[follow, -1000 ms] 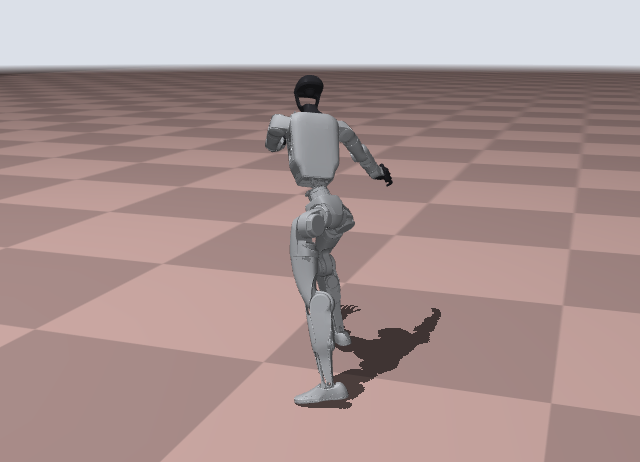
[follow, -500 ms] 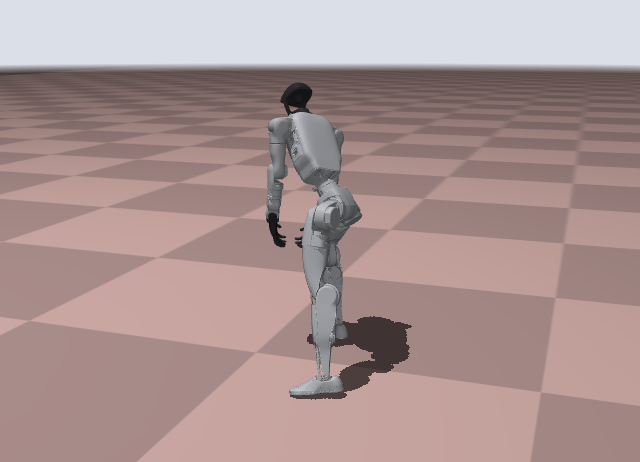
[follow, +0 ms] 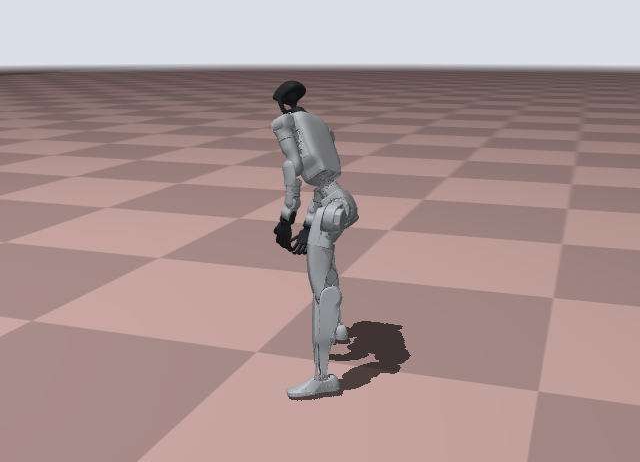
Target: Kungfu
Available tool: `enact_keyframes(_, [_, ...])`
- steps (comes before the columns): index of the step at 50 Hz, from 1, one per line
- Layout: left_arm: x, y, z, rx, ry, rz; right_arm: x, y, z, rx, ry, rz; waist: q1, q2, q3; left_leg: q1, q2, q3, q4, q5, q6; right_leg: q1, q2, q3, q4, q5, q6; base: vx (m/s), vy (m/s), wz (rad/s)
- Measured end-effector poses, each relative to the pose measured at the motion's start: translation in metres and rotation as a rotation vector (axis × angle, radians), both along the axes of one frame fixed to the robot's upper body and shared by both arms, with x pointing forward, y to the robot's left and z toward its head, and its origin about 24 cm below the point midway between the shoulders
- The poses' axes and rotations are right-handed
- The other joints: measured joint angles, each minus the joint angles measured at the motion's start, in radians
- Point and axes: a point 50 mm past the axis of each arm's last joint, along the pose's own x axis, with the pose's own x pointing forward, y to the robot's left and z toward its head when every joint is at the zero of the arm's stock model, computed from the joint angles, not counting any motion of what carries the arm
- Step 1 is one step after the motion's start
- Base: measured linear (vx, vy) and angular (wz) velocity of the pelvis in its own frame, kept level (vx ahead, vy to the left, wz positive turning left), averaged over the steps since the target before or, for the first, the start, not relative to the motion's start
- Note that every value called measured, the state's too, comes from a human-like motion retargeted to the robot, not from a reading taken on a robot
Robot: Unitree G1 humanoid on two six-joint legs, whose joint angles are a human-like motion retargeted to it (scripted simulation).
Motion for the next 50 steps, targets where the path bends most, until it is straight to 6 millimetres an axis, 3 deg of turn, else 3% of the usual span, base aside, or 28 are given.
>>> enact_keyframes(6, [0.012, 0.004, 0.007, 0.038, -0.049, -0.019, -0.005, 0.005, -0.001, 0.091, 0.029, 0.014, 0.009, -0.007, 0.011, 0.023, 0.008, -0.003, -0.002, -0.003, 0.000, 0.048, 0.007, -0.014, -0.034, 0.042, -0.011, 0.05, 0.04, -0.04])
enact_keyframes(11, [0.022, 0.008, 0.014, 0.080, -0.104, -0.041, -0.009, -0.001, 0.001, 0.084, 0.012, 0.054, 0.023, -0.012, 0.007, 0.031, 0.017, -0.006, 0.007, -0.017, 0.000, 0.086, 0.007, -0.029, -0.058, 0.073, -0.022, 0.10, 0.06, -0.05])
enact_keyframes(18, [0.048, 0.033, 0.030, 0.177, -0.199, -0.063, -0.010, -0.007, 0.008, 0.108, -0.056, 0.025, 0.090, 0.014, 0.028, 0.031, 0.180, 0.046, 0.062, -0.019, 0.002, 0.205, 0.100, -0.136, -0.098, 0.075, -0.084, 0.09, -0.10, -0.26])
enact_keyframes(25, [0.089, 0.038, 0.066, 0.278, -0.378, -0.151, -0.021, -0.019, 0.017, 0.209, -0.135, -0.044, 0.118, -0.004, 0.030, -0.011, 0.278, 0.254, 0.167, 0.106, 0.028, 0.287, 0.127, -0.150, -0.205, 0.149, -0.088, 0.07, 0.16, 0.35])
enact_keyframes(28, [0.111, 0.039, 0.094, 0.337, -0.498, -0.239, -0.033, -0.032, 0.022, 0.252, -0.177, -0.082, 0.128, -0.021, 0.028, -0.086, 0.304, 0.230, 0.268, 0.105, 0.064, 0.336, 0.136, -0.157, -0.274, 0.200, -0.086, 0.11, 0.23, 0.53])
enact_keyframes(35, [0.155, 0.027, 0.199, 0.568, -0.954, -0.481, -0.086, -0.084, 0.035, 0.269, -0.207, -0.284, 0.172, -0.063, -0.002, -0.230, 0.347, 0.197, 0.493, -0.019, 0.164, 0.482, 0.153, -0.204, -0.473, 0.354, -0.074, 0.20, 0.37, 0.38])
enact_keyframes(39, [0.163, 0.010, 0.287, 0.702, -1.296, -0.563, -0.134, -0.127, 0.041, 0.079, -0.125, -0.357, 0.223, -0.067, -0.007, -0.303, 0.343, 0.072, 0.616, -0.145, 0.147, 0.588, 0.186, -0.192, -0.604, 0.464, -0.061, 0.25, 0.58, 0.08])
enact_keyframes(43, [0.148, -0.011, 0.391, 0.720, -1.665, -0.568, -0.164, -0.165, 0.050, -0.218, -0.223, -0.481, 0.295, -0.020, -0.025, -0.425, 0.349, -0.055, 0.772, -0.263, 0.125, 0.736, 0.219, -0.249, -0.750, 0.589, -0.055, 0.25, 0.75, 0.64])
enact_keyframes(45, [0.131, -0.018, 0.443, 0.709, -1.844, -0.550, -0.158, -0.163, 0.039, -0.312, -0.291, -0.620, 0.350, 0.001, -0.043, -0.482, 0.350, -0.096, 0.843, -0.329, 0.126, 0.802, 0.238, -0.296, -0.823, 0.643, -0.054, 0.18, 0.58, 0.66])
enact_keyframes(46, [0.123, -0.018, 0.467, 0.719, -1.919, -0.528, -0.144, -0.152, 0.028, -0.292, -0.329, -0.666, 0.376, -0.001, -0.049, -0.501, 0.338, -0.109, 0.877, -0.360, 0.130, 0.824, 0.236, -0.311, -0.852, 0.666, -0.051, 0.19, 0.69, 0.51])
enact_keyframes(48, [0.104, -0.011, 0.510, 0.766, -2.051, -0.473, -0.102, -0.123, 0.008, -0.152, -0.368, -0.720, 0.425, -0.004, -0.056, -0.526, 0.330, -0.116, 0.935, -0.426, 0.143, 0.859, 0.234, -0.343, -0.899, 0.704, -0.039, 0.18, 0.72, 0.27])
enact_keyframes(50, [0.086, 0.005, 0.542, 0.856, -2.147, -0.382, -0.050, -0.083, -0.001, 0.130, -0.329, -0.710, 0.465, 0.005, -0.061, -0.544, 0.329, -0.116, 0.979, -0.475, 0.153, 0.882, 0.233, -0.368, -0.928, 0.730, -0.012, 0.11, 0.59, 0.11])
